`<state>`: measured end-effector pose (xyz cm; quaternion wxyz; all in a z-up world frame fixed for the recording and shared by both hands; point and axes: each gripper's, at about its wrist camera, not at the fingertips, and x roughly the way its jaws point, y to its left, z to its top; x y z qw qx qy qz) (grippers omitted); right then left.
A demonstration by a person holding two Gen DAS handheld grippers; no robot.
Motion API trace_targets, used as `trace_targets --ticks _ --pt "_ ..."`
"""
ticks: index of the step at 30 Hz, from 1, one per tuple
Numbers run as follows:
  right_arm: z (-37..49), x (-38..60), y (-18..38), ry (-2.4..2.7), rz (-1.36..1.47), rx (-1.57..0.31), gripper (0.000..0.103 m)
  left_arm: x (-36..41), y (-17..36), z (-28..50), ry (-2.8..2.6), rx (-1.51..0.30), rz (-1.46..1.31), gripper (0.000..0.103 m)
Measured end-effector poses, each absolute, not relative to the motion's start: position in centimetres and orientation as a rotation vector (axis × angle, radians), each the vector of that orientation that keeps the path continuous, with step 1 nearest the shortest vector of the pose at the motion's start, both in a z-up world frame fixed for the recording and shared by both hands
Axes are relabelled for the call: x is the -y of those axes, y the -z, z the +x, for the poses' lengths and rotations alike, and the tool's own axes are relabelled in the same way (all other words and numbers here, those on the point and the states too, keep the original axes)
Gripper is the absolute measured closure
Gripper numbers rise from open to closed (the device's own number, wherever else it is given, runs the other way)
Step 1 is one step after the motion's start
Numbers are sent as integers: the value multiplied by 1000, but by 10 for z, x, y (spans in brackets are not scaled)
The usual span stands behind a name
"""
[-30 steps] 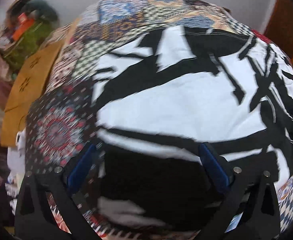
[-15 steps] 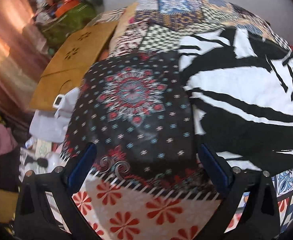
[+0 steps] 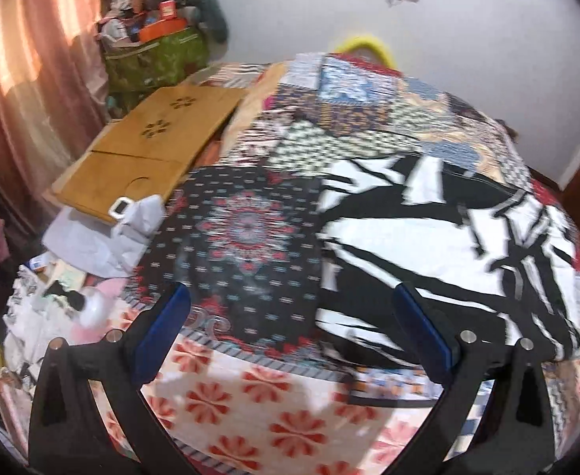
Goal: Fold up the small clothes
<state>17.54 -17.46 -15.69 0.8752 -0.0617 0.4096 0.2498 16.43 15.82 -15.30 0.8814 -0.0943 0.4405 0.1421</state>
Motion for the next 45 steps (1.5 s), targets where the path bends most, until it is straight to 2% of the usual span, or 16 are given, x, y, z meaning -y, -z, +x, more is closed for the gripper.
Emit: trace_targets --ticks 5,15,22,28,29,30,31,33,36,39,45 --pt "179 136 166 -600 -148 -830 30 -126 162 169 -193 -973 -241 0" --pt "197 92 234 -630 -228 -994 31 -119 218 172 -2 -1183 -550 0" --pt "202 100 243 -670 -162 -1049 30 -139 238 181 90 -1135 -822 0" --pt "199 100 244 -682 -138 -1054 30 -145 245 212 79 -1110 -854 0" --pt "199 101 244 -685 -135 -1053 30 -145 244 215 65 -1109 -847 4" --pt "199 101 243 -686 -133 -1053 30 -145 242 220 28 -1106 -818 18" --pt "199 101 243 -687 -132 -1052 30 -145 239 226 -16 -1110 -777 28" --pt "199 102 243 -689 -126 -1052 30 -147 241 233 -78 -1124 -724 63" --pt "200 105 241 -702 -108 -1060 30 -155 237 239 -127 -1108 -726 84" --pt "199 115 235 -698 -94 -1052 31 -162 219 233 -158 -1053 -701 87" --pt "189 155 218 -583 -122 -975 31 -159 145 199 -303 -852 -498 89"
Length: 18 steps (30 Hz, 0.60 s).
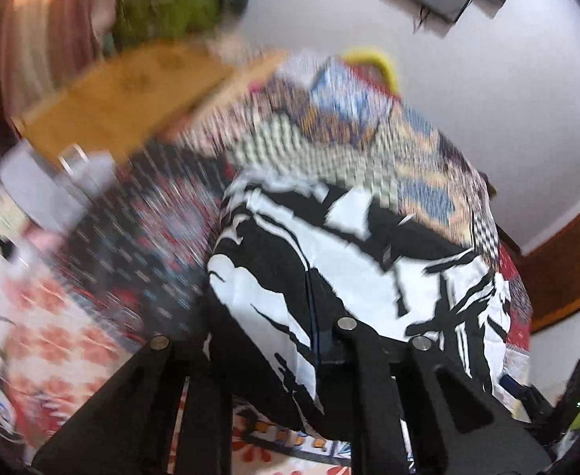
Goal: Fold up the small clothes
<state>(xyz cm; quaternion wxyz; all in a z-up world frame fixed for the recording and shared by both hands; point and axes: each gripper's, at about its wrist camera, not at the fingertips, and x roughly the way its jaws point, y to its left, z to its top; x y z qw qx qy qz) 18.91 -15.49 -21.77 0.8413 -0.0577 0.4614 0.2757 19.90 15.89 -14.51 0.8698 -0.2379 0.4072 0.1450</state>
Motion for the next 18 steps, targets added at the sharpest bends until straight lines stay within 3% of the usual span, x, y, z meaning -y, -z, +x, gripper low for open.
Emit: trace_targets --ticks 6,12,18 --pt "180 163 243 -579 -160 -1037 31 -137 95 196 -332 -745 -320 91" --pt "181 164 251 -588 -106 -1049 29 -47 56 224 -132 -675 -158 92" --pt "180 164 249 -590 -89 -1051 28 59 65 254 212 -732 -87 93"
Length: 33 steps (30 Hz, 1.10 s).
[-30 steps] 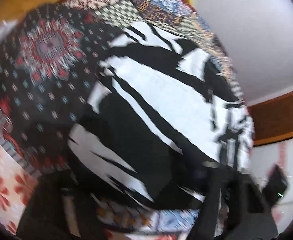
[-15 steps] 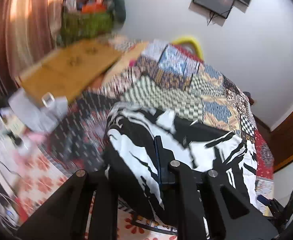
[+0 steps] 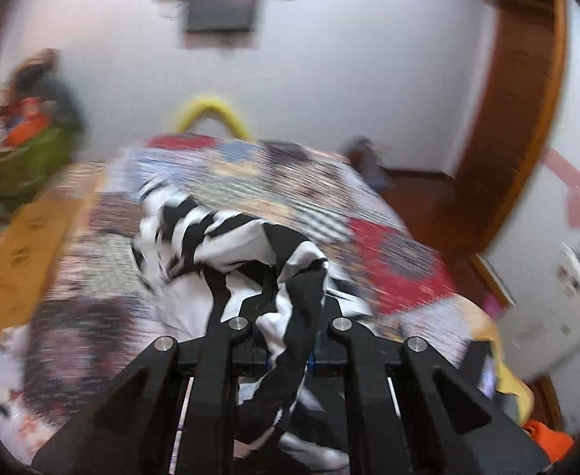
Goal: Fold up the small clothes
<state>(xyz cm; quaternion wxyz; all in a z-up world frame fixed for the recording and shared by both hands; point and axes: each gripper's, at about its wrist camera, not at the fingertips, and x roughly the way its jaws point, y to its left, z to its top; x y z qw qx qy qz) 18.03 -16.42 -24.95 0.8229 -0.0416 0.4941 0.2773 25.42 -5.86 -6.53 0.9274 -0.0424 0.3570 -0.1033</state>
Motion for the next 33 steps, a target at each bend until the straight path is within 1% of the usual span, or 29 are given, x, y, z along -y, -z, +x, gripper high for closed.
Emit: trace_targets --ticks 6,11,13,14,15,16,17,18,20,22,24,25,30,33 --pt "170 179 248 -573 -34 -1041 29 102 135 269 414 -949 -136 94" --pt "162 188 248 -567 1 -1039 29 120 151 264 449 -1027 -85 94" --pt "159 192 247 -565 17 -1042 29 122 148 260 440 -1019 -62 91" --pt "157 193 245 -564 21 -1041 29 121 142 255 443 -1007 -43 84" --pt "154 197 242 -562 30 -1032 29 122 137 248 451 -993 -34 72" --pt "153 200 240 -556 36 -1024 29 119 130 242 462 -972 -34 63" --pt "152 203 237 -550 43 -1015 29 115 121 236 466 -944 -36 45" --pt "151 208 232 -543 51 -1002 29 112 112 232 463 -916 -37 37" --pt "152 217 224 -528 58 -978 29 100 94 222 449 -859 -38 36" --pt "149 228 214 -510 64 -952 29 88 83 218 418 -826 -30 32" --pt "146 236 204 -495 71 -930 29 73 79 217 342 -799 3 26" --pt "144 240 200 -488 75 -918 29 67 82 217 315 -799 15 26" --pt "147 240 186 -505 113 -886 29 23 118 232 175 -916 -13 26" --pt "154 224 194 -546 143 -906 29 1 146 232 123 -981 -40 26"
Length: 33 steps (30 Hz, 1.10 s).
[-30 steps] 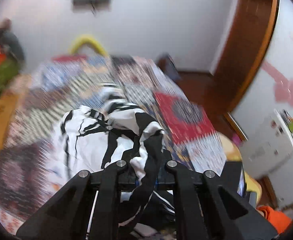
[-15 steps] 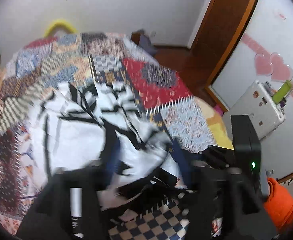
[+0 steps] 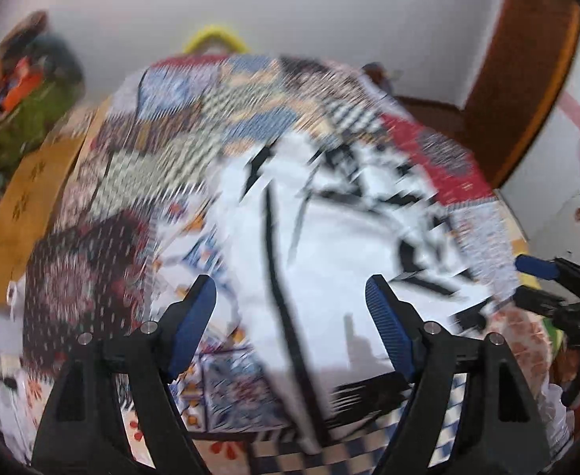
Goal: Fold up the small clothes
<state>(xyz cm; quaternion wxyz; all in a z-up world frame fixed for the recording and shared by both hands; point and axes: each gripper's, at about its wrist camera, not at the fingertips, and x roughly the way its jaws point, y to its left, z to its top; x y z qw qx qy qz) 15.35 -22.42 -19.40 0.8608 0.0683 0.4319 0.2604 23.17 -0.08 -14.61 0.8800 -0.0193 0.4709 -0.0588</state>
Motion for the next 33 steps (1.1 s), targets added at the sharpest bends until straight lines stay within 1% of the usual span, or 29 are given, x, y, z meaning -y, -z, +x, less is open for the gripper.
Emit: trace_targets --ticks 3,5,7,8,10,11,12,16,19,23,25,27,30,32,33 --pt "159 211 212 -548 164 -959 31 -12 175 230 96 -1055 -68 26" --pt "167 205 228 -551 201 -1007 40 -16 196 229 86 -1107 -76 26" --pt "171 202 237 -549 233 -1035 56 -19 211 226 90 -1131 -100 25" --pt "171 201 237 -548 237 -1033 58 -22 212 223 94 -1121 -118 24" --pt "170 198 232 -551 216 -1020 71 -25 212 221 99 -1120 -132 24" --pt "170 197 229 -553 202 -1014 75 -25 212 221 98 -1120 -133 24" --pt "169 196 224 -559 183 -1004 81 -24 211 221 93 -1117 -125 24" --pt "163 197 200 -567 133 -935 92 -18 198 217 74 -1085 -62 24" --pt "157 203 179 -574 146 -870 98 -16 184 214 81 -1046 -55 24" --pt "147 208 160 -590 144 -810 98 -13 167 209 101 -1007 -62 24" --pt "142 209 161 -596 133 -816 98 -9 164 209 110 -1002 -53 24" --pt "140 208 170 -594 120 -846 98 -5 167 208 115 -1015 -46 24" --pt "137 205 183 -570 100 -896 98 1 187 209 123 -1082 -31 24" --pt "136 200 183 -573 91 -903 98 5 203 208 118 -1115 -4 23" --pt "137 195 181 -583 91 -903 98 5 205 206 117 -1101 -3 23"
